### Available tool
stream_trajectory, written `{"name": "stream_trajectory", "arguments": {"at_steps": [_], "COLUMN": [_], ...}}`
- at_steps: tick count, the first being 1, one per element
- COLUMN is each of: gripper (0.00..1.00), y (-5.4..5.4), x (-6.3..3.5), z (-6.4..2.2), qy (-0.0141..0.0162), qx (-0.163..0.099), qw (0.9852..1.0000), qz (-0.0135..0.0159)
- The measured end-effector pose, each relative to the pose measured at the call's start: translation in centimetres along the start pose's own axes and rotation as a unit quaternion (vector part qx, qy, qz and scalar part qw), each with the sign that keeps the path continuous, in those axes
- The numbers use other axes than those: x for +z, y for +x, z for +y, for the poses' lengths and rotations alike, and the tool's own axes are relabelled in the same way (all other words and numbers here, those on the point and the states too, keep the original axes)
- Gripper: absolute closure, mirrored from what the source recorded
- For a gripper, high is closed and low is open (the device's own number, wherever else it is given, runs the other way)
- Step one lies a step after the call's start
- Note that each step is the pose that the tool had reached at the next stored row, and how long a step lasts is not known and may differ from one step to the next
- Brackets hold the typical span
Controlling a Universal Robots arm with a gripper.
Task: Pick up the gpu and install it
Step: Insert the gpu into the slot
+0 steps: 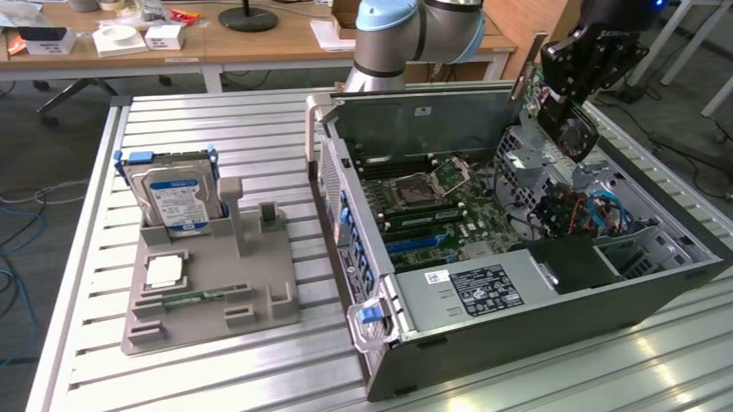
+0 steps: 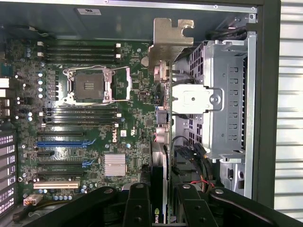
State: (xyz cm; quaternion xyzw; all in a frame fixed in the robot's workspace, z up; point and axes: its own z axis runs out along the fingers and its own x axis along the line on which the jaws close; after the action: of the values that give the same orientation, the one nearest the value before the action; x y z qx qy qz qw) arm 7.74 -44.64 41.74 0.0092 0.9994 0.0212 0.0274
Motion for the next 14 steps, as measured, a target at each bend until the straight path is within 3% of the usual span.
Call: {"name": "stream_trajectory", "arguments": {"at_steps": [3, 7, 11, 14], "gripper": [0.74, 0.74, 0.74, 0.74], "y": [0.02, 0.03, 0.03, 0.03], "x": [0.00, 0.03, 0.07, 0.10], "z": [0.00, 0.00, 0.00, 0.00], "qy": [0.0000, -0.0015, -0.0032, -0.0046], "qx": [-0.002, -0.029, -0.066, -0.092], "qw": [1.0000, 0.9996, 0.9978, 0.9957], "qz": [0.0001, 0.0012, 0.0028, 0.0040]}}
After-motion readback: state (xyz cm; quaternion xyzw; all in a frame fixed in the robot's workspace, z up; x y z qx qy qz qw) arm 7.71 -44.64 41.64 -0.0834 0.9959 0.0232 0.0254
